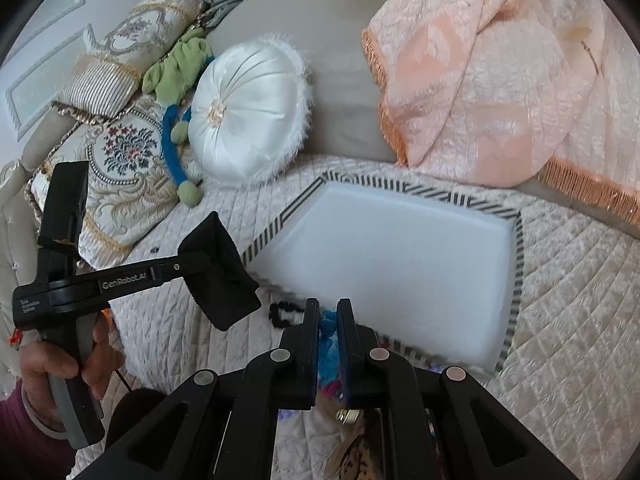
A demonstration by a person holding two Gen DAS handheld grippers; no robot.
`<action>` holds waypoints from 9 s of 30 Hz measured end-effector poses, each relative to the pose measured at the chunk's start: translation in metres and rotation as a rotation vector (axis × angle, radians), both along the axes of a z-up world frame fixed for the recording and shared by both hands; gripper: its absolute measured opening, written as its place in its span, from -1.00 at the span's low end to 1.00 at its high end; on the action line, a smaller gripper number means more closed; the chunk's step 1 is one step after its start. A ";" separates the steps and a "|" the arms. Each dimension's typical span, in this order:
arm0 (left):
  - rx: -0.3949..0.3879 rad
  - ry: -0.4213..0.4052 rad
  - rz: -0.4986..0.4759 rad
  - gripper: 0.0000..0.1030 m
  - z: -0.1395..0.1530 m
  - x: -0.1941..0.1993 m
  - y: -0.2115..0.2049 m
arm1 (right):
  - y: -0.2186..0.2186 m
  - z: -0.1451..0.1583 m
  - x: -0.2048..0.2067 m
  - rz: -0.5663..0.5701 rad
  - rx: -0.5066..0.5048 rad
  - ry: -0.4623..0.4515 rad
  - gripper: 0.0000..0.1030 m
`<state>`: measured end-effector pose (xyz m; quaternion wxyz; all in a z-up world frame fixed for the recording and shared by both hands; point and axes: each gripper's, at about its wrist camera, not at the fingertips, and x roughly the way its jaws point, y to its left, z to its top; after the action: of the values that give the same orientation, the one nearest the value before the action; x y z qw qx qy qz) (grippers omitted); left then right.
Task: Organize jewelry
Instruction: 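Lower the black bow into the tray with the left tool while the right tool drops the blue bracelet in, then move both open tools back over the jewelry pile, then grasp the black scrunchie with the left tool while the right tool grasps the green-and-blue bead bracelet, then lower the green-and-blue bracelet into the tray and open the right tool while the left carries the scrunchie over, then lower the black scrunchie beside the black bow and open the left tool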
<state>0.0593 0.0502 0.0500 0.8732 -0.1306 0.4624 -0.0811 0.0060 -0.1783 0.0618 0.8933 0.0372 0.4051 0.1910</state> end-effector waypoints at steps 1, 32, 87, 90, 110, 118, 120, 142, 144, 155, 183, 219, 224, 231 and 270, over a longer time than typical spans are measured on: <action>0.007 0.000 -0.001 -0.76 0.000 0.005 -0.003 | -0.001 0.000 0.002 -0.002 -0.002 -0.002 -0.85; 0.040 0.094 0.045 0.08 -0.057 0.066 -0.014 | -0.021 -0.081 0.087 -0.097 -0.045 0.226 -0.62; 0.215 -0.047 -0.034 0.11 -0.023 -0.054 -0.031 | -0.003 -0.033 -0.033 -0.183 -0.086 0.025 0.34; 0.219 -0.052 -0.038 0.11 -0.022 -0.058 -0.032 | -0.001 -0.030 -0.038 -0.185 -0.087 0.015 0.34; 0.247 -0.048 -0.061 0.11 -0.029 -0.068 -0.044 | -0.032 -0.027 -0.063 -0.244 -0.094 0.007 0.34; 0.127 0.036 -0.077 0.11 -0.045 -0.053 -0.028 | -0.065 -0.031 -0.070 -0.270 -0.112 0.027 0.34; 0.097 0.064 -0.078 0.11 -0.052 -0.047 -0.024 | -0.079 -0.035 -0.072 -0.288 -0.105 0.041 0.34; 0.113 0.220 -0.140 0.24 -0.106 0.025 -0.048 | -0.089 -0.090 -0.002 -0.064 -0.014 0.273 0.03; 0.140 0.208 -0.150 0.24 -0.107 0.027 -0.053 | -0.082 -0.098 0.003 -0.041 -0.055 0.286 -0.06; 0.130 0.180 -0.180 -0.85 -0.097 0.029 -0.046 | -0.078 -0.100 0.003 -0.022 -0.039 0.249 -0.79; 0.166 -0.041 -0.219 -0.88 -0.002 0.044 -0.085 | -0.092 0.021 0.023 -0.098 0.043 -0.002 -0.79; 0.380 -0.096 -0.217 -0.88 -0.065 0.078 -0.124 | -0.107 -0.094 0.107 -0.188 -0.146 0.183 -0.79; 0.374 -0.098 -0.207 -0.87 -0.065 0.077 -0.121 | -0.107 -0.096 0.108 -0.194 -0.161 0.193 -0.79; 0.365 -0.085 -0.198 -0.51 -0.067 0.076 -0.118 | -0.104 -0.095 0.107 -0.195 -0.167 0.192 -0.73; 0.264 -0.121 -0.149 -0.18 -0.015 -0.007 -0.080 | -0.087 -0.006 -0.005 -0.301 -0.309 -0.021 -0.22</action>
<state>0.0528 -0.0293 0.0352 0.9006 0.0249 0.4240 -0.0917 0.0005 -0.2650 0.0554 0.9111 -0.0421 0.4099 -0.0087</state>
